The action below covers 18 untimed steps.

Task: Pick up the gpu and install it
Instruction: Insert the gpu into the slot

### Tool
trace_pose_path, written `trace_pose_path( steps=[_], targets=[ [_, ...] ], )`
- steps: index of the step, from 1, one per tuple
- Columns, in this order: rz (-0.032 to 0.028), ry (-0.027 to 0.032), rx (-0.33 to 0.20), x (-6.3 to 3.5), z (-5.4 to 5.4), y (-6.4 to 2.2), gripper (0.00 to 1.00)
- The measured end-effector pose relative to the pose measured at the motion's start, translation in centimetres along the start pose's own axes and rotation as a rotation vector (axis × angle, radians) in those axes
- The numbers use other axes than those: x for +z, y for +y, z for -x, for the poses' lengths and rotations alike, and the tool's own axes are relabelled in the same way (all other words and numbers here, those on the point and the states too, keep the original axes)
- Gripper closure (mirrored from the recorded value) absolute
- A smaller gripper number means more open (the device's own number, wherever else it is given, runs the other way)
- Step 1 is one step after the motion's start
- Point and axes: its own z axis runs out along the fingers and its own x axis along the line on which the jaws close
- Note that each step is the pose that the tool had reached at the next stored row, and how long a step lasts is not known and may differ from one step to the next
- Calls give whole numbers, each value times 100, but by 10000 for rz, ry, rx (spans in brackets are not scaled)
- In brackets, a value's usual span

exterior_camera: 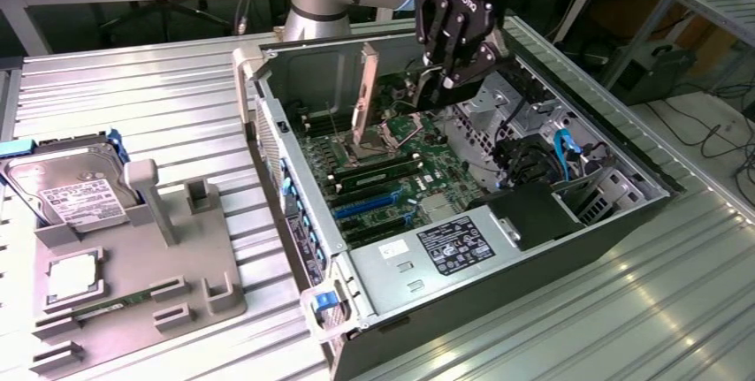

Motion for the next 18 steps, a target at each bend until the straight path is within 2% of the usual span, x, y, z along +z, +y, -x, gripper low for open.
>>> trace_pose_path(
  steps=[10, 18],
  targets=[
    [-16, -66, -2, 76, -2, -1, 73],
    [-22, -96, -2, 111, -3, -1, 73]
  ],
)
